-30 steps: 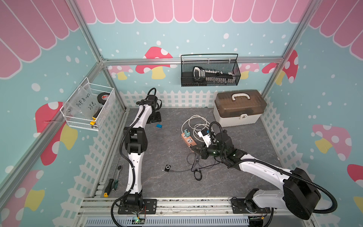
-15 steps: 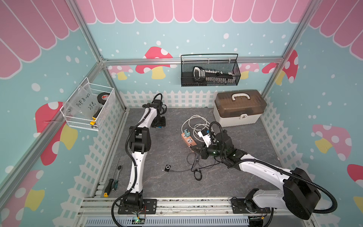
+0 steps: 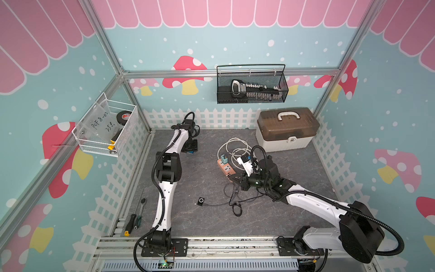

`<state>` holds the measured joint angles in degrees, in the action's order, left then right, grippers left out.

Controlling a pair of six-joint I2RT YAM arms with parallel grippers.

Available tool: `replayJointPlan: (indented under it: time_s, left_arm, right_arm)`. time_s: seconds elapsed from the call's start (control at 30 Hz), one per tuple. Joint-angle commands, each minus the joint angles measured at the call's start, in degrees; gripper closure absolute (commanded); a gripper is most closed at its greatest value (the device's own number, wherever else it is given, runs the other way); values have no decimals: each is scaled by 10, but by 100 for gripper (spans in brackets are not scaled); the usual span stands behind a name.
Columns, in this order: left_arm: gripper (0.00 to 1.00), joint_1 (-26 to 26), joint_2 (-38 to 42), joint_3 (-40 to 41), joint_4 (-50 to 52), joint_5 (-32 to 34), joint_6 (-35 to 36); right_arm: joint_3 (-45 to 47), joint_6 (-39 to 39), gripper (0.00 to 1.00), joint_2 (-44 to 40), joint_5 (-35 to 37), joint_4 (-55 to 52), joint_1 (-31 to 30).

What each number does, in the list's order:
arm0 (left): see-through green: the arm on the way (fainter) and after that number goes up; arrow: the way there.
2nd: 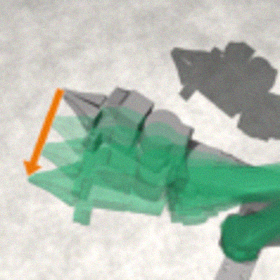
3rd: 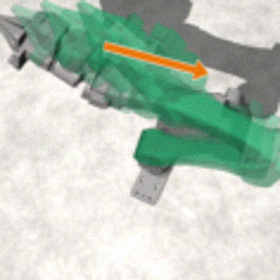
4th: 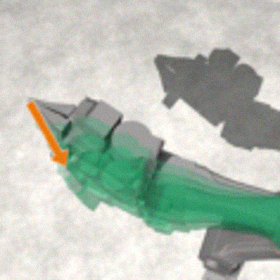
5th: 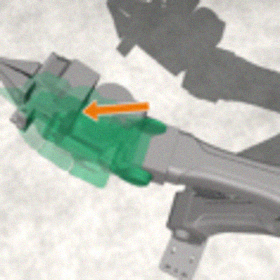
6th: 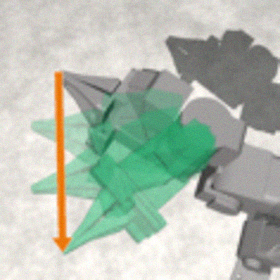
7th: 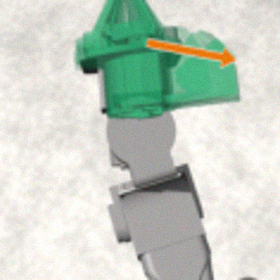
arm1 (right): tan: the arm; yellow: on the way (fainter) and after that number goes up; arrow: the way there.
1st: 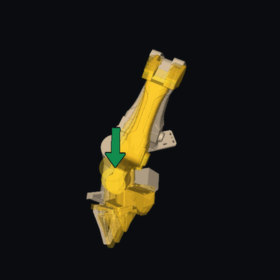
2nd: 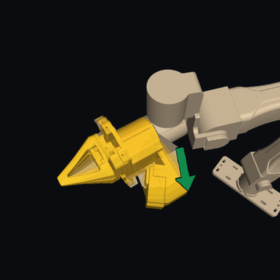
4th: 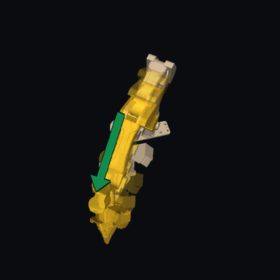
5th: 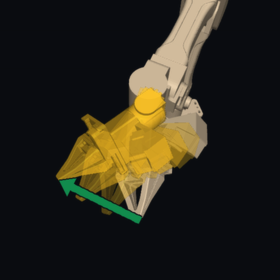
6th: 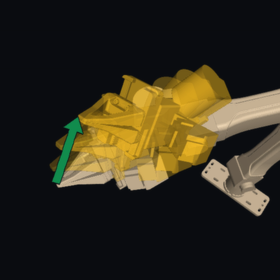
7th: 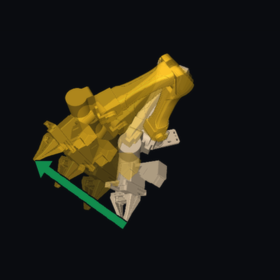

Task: Charge mp3
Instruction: Pick up the MP3 player from the center of the board.

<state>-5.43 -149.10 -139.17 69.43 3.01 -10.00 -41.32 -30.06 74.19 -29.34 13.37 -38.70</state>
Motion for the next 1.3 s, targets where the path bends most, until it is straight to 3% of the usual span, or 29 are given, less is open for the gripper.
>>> replayJointPlan:
  time_s: [0.0,0.5,0.87,1.13,1.27]
  left_arm:
    - [42,1,-16,-12,12,11,17]
    - [55,-2,-16,6,15,7,15]
    - [68,-11,24,71,14,23,0]
    - [78,-28,93,163,1,33,-59]
    - [91,-37,135,222,-5,27,-128]
  right_arm:
    - [-2,5,100,0,-1,9,-3]
    - [-1,5,100,-5,3,7,-3]
    - [-3,4,100,-4,-5,5,-4]
    - [-12,-1,100,31,-21,13,-13]
    - [-18,-6,100,60,-35,24,-22]
